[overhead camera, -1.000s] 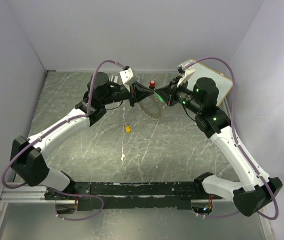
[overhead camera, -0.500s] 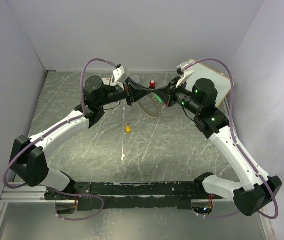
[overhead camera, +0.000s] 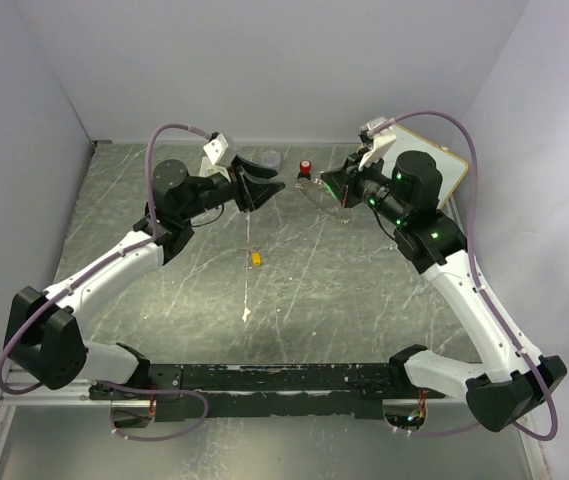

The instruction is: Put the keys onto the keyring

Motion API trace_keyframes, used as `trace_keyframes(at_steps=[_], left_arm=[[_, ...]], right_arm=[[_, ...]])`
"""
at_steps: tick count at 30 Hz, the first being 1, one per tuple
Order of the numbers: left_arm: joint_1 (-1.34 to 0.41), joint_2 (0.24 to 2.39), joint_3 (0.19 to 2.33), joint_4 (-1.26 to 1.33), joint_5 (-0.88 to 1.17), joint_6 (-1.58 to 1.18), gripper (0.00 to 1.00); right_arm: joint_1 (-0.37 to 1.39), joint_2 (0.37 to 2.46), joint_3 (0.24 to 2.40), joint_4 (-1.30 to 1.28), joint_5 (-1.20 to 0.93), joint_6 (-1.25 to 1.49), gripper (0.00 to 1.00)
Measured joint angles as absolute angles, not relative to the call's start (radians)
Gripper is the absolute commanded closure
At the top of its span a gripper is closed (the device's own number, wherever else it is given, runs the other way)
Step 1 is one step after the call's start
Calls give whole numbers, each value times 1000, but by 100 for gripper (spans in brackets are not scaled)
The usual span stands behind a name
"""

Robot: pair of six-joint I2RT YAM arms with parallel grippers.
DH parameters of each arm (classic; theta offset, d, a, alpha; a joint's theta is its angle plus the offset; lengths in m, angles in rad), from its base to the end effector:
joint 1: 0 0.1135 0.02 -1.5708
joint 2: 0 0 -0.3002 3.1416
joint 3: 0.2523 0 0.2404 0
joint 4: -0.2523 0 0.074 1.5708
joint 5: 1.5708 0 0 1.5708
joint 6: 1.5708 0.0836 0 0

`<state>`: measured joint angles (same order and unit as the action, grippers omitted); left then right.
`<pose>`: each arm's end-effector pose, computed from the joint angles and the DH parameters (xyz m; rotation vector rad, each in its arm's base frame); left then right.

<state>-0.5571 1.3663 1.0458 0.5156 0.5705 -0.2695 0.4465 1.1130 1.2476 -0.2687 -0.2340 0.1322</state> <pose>0.2651 -0.2184 0.4190 0.6991 1.3216 -1.0664 0.2296 0.1314 0.4527 -0.4469 1.6833 0.6273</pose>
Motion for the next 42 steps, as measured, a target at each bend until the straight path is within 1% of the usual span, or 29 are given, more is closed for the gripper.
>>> trace_keyframes(at_steps=[4,12,23,31,42], left_arm=[[-558,1356,1068,470,569,-234,48],[-571,1377,1180,385,591,-165,48],[-695,1497,1339,192,609,-21,49],[-724,1517,1357,107,579,39,50],[-728,1532,1368,98,533,64,49]], right_arm=[[446,1116,1262,-281,-228,116,100],[446,1133,1274,-321,-229,97,100],[446,1137,1279,-321,-239,88,100],[446,1138,1279,-323,-248,87,100],[446,1138,1279,-324,-271,87,100]])
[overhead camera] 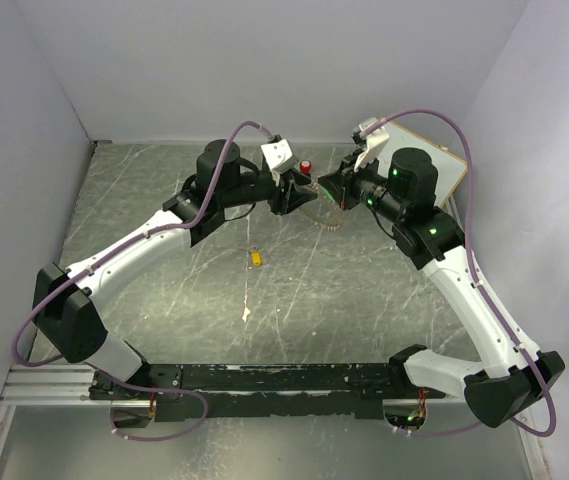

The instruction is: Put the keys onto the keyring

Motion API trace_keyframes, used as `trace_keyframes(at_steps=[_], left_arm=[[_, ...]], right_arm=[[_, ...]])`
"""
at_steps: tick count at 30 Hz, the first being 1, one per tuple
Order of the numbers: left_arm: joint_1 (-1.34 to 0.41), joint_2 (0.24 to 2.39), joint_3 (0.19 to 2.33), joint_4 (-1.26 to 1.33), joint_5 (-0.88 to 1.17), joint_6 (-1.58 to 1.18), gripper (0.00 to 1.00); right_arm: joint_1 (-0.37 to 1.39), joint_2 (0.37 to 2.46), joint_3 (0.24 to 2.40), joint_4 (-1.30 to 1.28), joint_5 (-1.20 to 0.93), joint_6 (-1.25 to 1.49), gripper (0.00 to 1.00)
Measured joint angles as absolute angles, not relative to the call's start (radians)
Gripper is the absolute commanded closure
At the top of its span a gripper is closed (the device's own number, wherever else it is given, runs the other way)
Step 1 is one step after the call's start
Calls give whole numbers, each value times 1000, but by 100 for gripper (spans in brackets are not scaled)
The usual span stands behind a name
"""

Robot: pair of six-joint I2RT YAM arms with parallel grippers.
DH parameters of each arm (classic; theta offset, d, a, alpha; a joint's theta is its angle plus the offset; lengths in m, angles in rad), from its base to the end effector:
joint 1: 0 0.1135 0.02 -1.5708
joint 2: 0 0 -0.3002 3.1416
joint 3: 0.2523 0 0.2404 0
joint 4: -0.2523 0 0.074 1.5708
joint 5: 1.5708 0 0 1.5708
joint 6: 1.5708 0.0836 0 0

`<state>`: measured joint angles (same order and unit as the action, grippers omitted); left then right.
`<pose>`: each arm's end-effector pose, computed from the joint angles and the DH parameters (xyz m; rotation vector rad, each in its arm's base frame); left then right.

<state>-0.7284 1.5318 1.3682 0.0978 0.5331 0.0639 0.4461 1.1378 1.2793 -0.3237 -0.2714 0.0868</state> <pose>0.2653 -0.2936 0.4252 1.0317 1.3672 -0.9351 0.2321 0.1359 0.4502 -0.5162 1.7120 0.6235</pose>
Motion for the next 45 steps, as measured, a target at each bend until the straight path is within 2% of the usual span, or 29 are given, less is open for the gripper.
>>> trace_keyframes(at_steps=[8,13,14,17,21,31,45], left_arm=[[-730,1536,1368,100,514,72,49],[-730,1537,1369,100,509,72,54],[-730,1539,1374,100,509,72,58],[-730,1544,1386,104,509,72,78],[-733,1554,1399,104,510,70,93],[-736,1566,1409,108,507,63,93],[-740,1482,1295,210,448,14,93]], right_arm=[[446,1138,1279,-324,-285,86,100],[446,1138,1279,-324,-297,86,100],[446,1138,1279,-324,-299,86,100],[446,1138,1279,-324,-301,85,100],[446,1138,1279,-321,-299,84,100],[444,1137,1279,-323,-272,81,100],[450,1137,1279,-344,-232,101,100]])
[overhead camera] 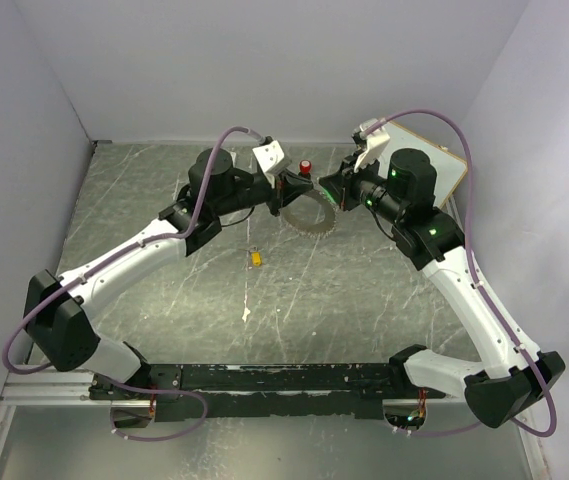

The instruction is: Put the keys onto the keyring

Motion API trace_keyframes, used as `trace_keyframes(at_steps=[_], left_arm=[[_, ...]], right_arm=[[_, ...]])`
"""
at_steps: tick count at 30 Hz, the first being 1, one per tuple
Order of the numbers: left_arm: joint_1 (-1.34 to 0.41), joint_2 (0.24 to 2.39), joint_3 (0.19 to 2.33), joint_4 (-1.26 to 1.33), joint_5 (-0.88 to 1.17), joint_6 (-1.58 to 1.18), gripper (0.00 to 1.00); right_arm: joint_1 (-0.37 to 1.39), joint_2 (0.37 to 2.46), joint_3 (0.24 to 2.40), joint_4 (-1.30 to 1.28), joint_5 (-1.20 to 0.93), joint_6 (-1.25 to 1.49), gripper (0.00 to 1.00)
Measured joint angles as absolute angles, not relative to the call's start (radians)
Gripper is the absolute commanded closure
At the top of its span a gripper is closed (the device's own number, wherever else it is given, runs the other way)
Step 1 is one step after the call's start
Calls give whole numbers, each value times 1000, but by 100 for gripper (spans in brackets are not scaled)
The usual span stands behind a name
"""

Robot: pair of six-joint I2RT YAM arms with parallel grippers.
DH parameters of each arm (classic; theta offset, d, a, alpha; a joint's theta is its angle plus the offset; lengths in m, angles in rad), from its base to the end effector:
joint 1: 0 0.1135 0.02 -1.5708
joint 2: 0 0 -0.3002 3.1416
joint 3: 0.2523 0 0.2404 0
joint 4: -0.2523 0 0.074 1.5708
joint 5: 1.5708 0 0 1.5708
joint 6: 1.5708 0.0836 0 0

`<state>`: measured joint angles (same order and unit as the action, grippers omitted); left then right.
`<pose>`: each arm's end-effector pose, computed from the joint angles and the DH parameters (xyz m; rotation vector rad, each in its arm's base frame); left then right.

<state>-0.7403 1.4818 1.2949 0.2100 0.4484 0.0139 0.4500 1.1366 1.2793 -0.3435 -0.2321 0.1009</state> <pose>0.2579 -0.2848 0.4317 0.9257 1.3348 -0.9123 0.2328 0.1338 0.4474 -0.4808 1.7407 0.6011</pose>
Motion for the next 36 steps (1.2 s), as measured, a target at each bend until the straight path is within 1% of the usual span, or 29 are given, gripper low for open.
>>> trace_keyframes(at_steps=[13,29,30,31,32,33,34,35,36], left_arm=[[-729,1440,1230,299,449,-37,93],[-729,1438,1229,309,449,-46,93],[-729,1438,1229,309,448,-46,88],[-729,1438,1229,307,448,-46,75],[-729,1437,1229,305,448,-46,49],[-728,1436,1229,302,445,-47,31],[-725,1431,1229,298,436,-45,22],[-718,1422,1227,294,422,-51,19],[-710,1409,1221,295,407,-57,18]], right_arm=[[456,1137,1279,-349,-247,118,100],[456,1137,1279,-349,-247,119,100],[456,1137,1279,-349,-247,119,100],[456,1137,1279,-349,-247,119,100],[456,1137,1279,-349,-247,119,100],[456,1137,1279,-351,-245,117,100],[454,1137,1279,-357,-232,115,100],[451,1136,1280,-364,-224,113,100],[448,1137,1281,-379,-210,109,100]])
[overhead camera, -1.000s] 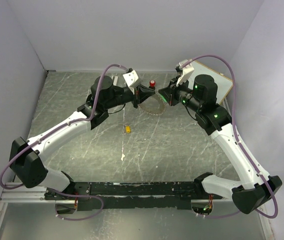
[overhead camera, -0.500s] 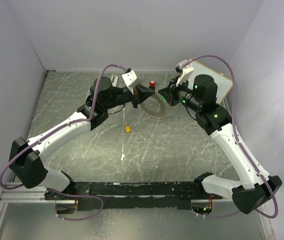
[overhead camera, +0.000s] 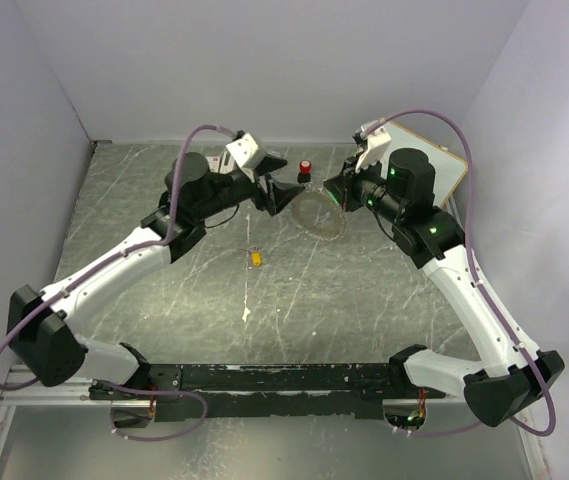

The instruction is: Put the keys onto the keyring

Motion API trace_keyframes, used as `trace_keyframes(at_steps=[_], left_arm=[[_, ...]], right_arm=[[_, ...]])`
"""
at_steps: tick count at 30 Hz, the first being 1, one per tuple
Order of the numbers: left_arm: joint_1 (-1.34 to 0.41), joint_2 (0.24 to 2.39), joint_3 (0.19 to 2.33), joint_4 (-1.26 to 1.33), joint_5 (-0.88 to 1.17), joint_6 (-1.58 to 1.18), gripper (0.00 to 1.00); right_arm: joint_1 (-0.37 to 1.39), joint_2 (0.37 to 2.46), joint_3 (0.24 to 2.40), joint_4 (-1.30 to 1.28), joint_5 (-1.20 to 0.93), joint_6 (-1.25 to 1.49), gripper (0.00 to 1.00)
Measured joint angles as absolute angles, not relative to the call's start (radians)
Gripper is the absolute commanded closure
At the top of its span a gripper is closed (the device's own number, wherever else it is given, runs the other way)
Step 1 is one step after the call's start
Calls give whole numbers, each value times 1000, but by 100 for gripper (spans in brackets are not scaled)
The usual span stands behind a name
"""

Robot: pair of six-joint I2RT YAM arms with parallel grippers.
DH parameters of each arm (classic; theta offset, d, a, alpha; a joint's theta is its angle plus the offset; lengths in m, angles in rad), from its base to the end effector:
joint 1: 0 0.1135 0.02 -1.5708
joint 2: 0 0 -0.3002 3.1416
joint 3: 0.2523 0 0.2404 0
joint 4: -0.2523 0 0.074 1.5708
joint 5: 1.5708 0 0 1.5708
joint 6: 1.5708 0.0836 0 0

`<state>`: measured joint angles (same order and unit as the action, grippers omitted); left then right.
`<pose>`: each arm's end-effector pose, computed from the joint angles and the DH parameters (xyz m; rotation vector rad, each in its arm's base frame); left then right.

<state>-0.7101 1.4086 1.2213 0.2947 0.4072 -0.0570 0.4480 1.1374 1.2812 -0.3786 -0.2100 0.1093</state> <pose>0.2524 -0.2606 0.4415 0.8086 1.3113 -0.9132 0.2333 0.1314 0.4425 -0.4591 1.7810 0.5835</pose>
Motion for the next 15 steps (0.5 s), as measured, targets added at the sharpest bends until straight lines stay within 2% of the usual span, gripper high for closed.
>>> trace_keyframes(at_steps=[6,15], left_arm=[[-666,1281,1142,297,306,-72,18],[-664,1212,1042,294,240,-87,20]], right_arm=[[445,1154,1320,-417,-181,90,100],[445,1212,1420,-446,-164,59,100]])
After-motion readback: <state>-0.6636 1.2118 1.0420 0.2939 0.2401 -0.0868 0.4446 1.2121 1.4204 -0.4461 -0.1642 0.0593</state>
